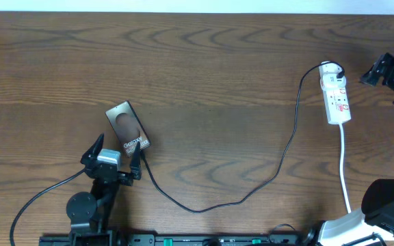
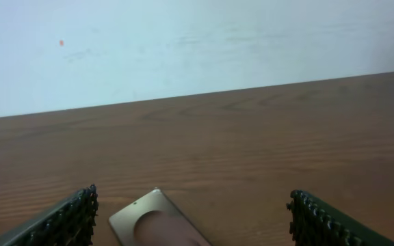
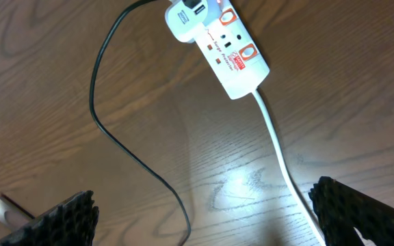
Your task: Plug charger to phone and switch on socket
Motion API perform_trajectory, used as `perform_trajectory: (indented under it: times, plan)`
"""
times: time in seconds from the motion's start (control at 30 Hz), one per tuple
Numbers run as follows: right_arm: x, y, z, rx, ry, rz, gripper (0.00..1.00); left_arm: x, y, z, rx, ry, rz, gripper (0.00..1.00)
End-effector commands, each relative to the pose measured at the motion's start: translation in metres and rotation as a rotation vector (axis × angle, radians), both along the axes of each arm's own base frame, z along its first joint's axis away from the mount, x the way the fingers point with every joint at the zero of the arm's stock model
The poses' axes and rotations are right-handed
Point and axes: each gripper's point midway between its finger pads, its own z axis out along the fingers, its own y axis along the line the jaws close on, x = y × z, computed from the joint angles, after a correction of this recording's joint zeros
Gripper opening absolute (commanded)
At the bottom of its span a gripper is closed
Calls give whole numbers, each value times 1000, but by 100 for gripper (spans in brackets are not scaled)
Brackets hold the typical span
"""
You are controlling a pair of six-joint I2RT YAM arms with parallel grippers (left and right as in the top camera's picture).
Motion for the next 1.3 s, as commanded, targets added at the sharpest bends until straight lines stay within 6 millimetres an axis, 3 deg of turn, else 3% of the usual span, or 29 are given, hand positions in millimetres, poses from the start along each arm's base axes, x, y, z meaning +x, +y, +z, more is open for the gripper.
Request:
perform_trajectory:
  times: [0.0, 0.23, 0.57, 1.03, 1.27]
  plan:
    - [0, 2, 7, -6, -20, 1, 99, 1, 15, -17, 13, 52, 81, 87]
    - [0, 2, 7, -6, -20, 0, 99, 1, 55, -23, -158, 87, 338, 87]
    - [0, 2, 7, -6, -20, 0, 99, 1, 53, -23, -150, 88, 328, 87]
    - [0, 2, 7, -6, -20, 0, 99, 2, 32, -20, -57, 75, 189, 87]
    - [0, 2, 7, -6, -20, 1, 99, 2, 33, -20, -64, 74, 200, 87]
